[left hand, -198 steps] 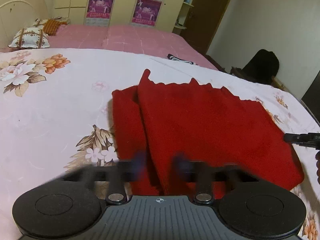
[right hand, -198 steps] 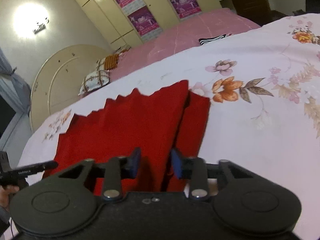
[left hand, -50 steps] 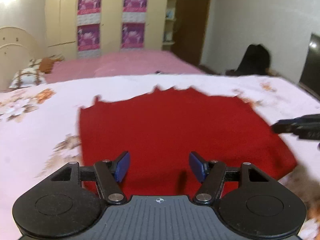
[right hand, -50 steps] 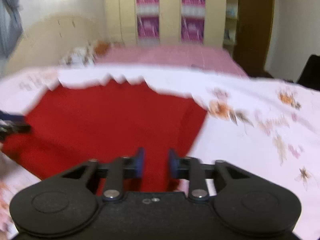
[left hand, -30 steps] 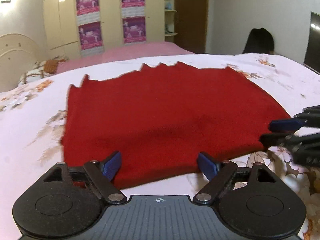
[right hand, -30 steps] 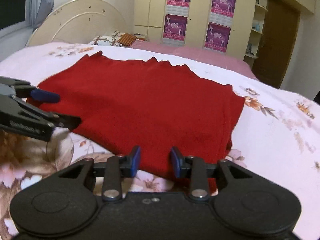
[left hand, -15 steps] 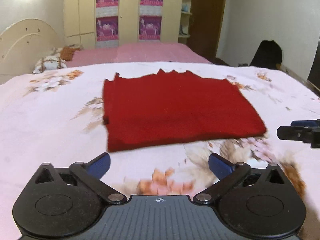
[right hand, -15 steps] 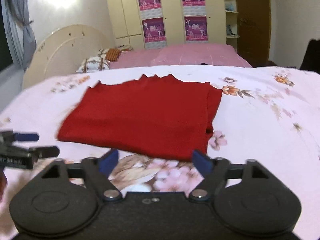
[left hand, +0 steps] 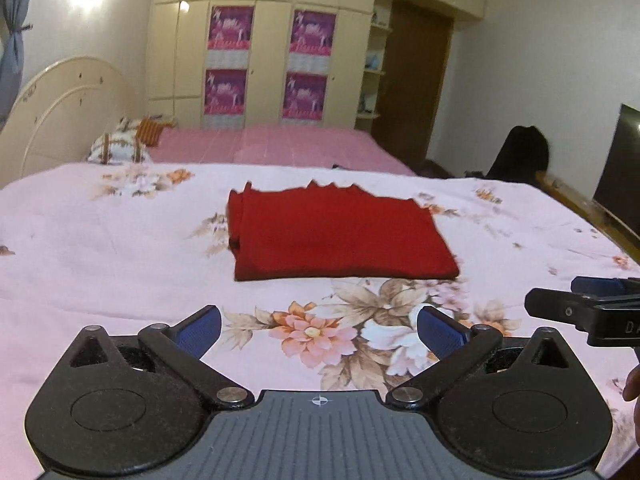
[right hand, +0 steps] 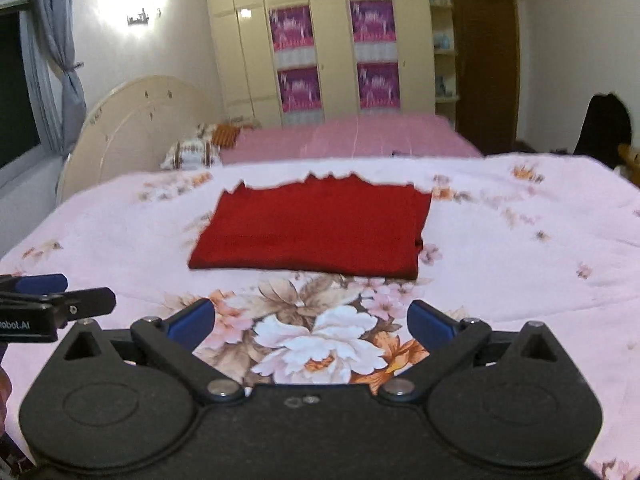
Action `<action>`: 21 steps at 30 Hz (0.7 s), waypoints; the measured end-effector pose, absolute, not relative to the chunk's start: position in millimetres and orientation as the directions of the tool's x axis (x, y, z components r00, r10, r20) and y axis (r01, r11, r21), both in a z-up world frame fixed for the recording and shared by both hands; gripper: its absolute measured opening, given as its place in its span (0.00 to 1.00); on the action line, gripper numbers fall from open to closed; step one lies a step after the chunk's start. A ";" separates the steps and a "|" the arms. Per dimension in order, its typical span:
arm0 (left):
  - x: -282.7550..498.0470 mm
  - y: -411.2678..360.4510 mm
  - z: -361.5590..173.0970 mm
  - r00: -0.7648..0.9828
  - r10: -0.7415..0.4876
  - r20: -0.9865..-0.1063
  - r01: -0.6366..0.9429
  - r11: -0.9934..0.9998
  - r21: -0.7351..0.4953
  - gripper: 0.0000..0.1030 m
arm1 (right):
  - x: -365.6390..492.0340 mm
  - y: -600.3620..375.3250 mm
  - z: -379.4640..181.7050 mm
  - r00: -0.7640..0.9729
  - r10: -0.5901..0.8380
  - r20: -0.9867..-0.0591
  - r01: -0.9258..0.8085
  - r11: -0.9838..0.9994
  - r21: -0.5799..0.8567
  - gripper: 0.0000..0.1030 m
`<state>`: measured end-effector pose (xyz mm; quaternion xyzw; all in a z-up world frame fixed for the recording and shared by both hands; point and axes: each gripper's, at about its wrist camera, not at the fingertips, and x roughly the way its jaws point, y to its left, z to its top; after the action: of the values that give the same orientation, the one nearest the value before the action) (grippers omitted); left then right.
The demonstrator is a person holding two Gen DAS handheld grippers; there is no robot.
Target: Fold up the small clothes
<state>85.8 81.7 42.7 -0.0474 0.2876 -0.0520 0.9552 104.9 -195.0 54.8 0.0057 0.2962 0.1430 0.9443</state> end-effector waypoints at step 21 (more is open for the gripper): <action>52.4 77.8 49.4 0.853 -0.116 -0.508 0.069 0.992 -0.109 1.00 | 61.0 -179.3 66.3 0.827 0.250 -0.503 -0.259 0.965 0.053 0.99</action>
<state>52.4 77.8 49.4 -0.0435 0.2664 -0.0480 0.9617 61.0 -179.3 66.3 -0.0086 0.2622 0.1329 0.9558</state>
